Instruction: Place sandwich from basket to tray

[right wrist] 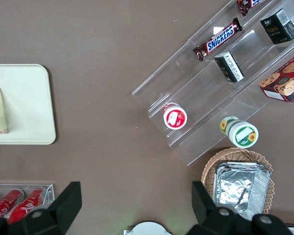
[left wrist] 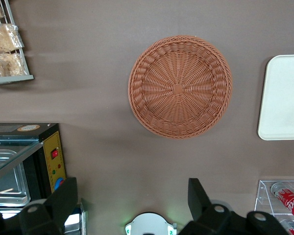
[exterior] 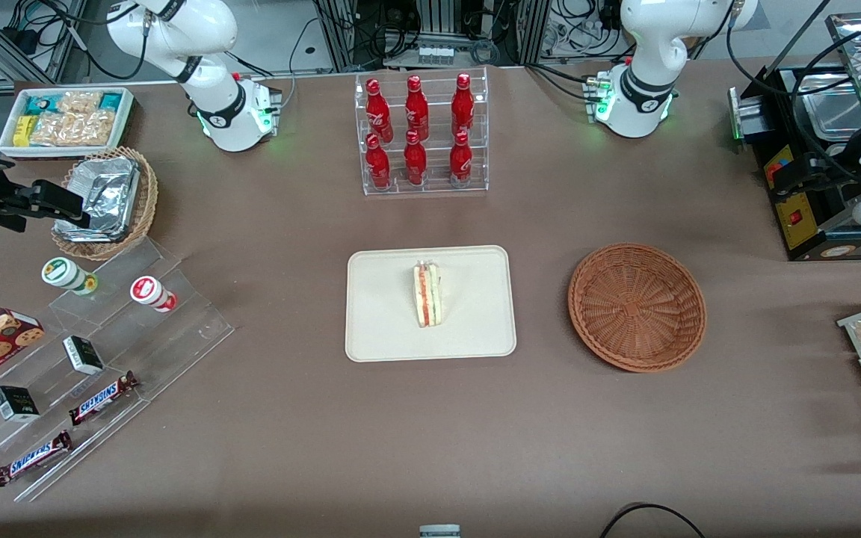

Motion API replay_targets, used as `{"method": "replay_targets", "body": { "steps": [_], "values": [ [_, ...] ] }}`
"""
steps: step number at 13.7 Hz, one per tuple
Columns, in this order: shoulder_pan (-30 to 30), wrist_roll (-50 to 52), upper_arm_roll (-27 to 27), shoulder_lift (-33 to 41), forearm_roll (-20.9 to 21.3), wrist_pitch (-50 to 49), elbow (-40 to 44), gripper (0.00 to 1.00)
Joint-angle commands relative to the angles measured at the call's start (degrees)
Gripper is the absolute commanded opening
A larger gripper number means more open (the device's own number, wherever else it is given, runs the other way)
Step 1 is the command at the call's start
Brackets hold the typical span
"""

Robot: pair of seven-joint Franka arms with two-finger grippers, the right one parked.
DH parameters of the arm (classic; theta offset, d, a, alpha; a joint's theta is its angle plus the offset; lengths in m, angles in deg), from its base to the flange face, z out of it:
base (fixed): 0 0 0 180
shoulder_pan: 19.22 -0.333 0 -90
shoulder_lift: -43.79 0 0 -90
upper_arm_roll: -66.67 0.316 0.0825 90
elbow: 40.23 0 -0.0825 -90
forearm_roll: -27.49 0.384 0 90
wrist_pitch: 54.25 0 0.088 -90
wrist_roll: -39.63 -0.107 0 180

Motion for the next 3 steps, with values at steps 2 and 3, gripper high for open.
{"method": "replay_targets", "body": {
  "steps": [2, 3],
  "values": [
    [-0.1, 0.0, 0.0, 1.0, -0.4, 0.4, -0.1, 0.99],
    [-0.1, 0.0, -0.1, 1.1, -0.1, 0.5, -0.1, 0.99]
  ]
}}
